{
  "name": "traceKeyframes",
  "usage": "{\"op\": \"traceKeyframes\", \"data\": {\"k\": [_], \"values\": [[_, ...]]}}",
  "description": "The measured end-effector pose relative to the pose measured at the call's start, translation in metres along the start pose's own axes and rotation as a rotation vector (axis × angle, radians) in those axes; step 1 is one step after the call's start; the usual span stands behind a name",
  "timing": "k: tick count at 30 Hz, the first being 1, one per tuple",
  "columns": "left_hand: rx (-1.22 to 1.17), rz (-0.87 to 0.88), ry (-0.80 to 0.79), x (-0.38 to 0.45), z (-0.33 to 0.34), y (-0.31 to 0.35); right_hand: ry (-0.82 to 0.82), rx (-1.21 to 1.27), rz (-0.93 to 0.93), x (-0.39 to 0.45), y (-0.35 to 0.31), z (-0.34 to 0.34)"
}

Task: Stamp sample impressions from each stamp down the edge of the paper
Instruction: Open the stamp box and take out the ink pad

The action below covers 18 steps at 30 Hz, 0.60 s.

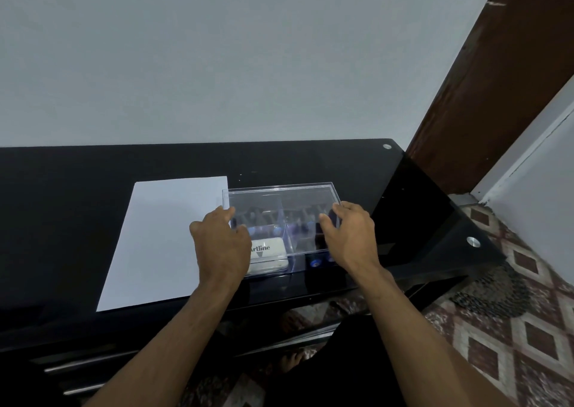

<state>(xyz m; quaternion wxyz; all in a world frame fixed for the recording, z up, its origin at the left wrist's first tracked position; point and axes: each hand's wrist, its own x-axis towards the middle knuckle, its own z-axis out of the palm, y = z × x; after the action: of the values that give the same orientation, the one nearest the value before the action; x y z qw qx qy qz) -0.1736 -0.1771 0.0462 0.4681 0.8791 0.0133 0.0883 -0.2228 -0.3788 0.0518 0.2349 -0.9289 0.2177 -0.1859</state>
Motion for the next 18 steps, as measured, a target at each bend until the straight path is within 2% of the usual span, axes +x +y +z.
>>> {"op": "traceKeyframes", "data": {"k": [4,9,14,18], "values": [[-0.002,0.014,0.031,0.014,-0.01,-0.001,0.027,0.019,-0.019,0.007,-0.017,-0.006],[0.074,0.014,0.049,0.044,-0.035,-0.035,0.027,0.012,-0.06,0.013,-0.062,0.017],[0.098,-0.03,0.096,0.078,-0.089,-0.084,0.012,0.017,-0.143,0.008,-0.127,0.055],[0.253,0.002,0.14,0.098,-0.139,-0.117,-0.065,0.116,-0.127,0.003,-0.178,0.09]]}}
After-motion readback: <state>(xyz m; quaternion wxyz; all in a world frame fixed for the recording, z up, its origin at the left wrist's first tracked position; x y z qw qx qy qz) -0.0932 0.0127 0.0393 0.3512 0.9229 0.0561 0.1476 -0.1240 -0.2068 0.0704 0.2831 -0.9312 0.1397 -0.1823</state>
